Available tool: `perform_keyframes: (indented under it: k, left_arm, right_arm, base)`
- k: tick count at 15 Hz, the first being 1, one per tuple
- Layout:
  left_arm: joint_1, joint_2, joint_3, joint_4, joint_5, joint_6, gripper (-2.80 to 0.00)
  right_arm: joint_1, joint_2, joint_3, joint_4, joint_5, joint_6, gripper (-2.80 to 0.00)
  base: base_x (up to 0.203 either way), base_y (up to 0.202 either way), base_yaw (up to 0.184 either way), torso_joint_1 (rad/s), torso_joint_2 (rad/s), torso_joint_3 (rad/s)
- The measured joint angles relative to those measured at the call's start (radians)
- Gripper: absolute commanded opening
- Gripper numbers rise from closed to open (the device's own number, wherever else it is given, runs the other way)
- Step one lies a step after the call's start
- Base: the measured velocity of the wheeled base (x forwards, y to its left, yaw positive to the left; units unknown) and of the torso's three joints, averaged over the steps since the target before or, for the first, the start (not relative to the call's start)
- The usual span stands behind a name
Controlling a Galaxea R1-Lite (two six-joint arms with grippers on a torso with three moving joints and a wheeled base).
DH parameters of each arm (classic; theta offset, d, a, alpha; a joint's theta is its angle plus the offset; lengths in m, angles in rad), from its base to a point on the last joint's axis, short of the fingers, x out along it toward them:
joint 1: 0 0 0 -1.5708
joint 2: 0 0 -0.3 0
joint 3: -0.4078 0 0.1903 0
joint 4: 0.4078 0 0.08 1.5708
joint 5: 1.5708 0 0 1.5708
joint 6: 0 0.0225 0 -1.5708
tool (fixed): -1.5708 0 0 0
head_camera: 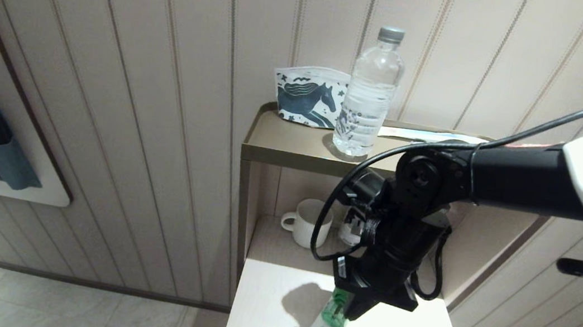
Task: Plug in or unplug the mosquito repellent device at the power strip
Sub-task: Hold the socket with your left hand and unplug it with your right hand
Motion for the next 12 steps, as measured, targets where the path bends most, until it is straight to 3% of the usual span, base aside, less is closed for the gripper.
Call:
perform_keyframes:
  k: [12]
  left_arm:
    - [0.0, 0.0, 0.0, 0.0, 0.0, 0.0, -2.8]
  right_arm:
    - [0.052, -0.076, 0.028, 0.026, -0.003, -0.022, -2.8]
  base:
    - [0.0, 0.0, 0.0, 0.0, 0.0, 0.0]
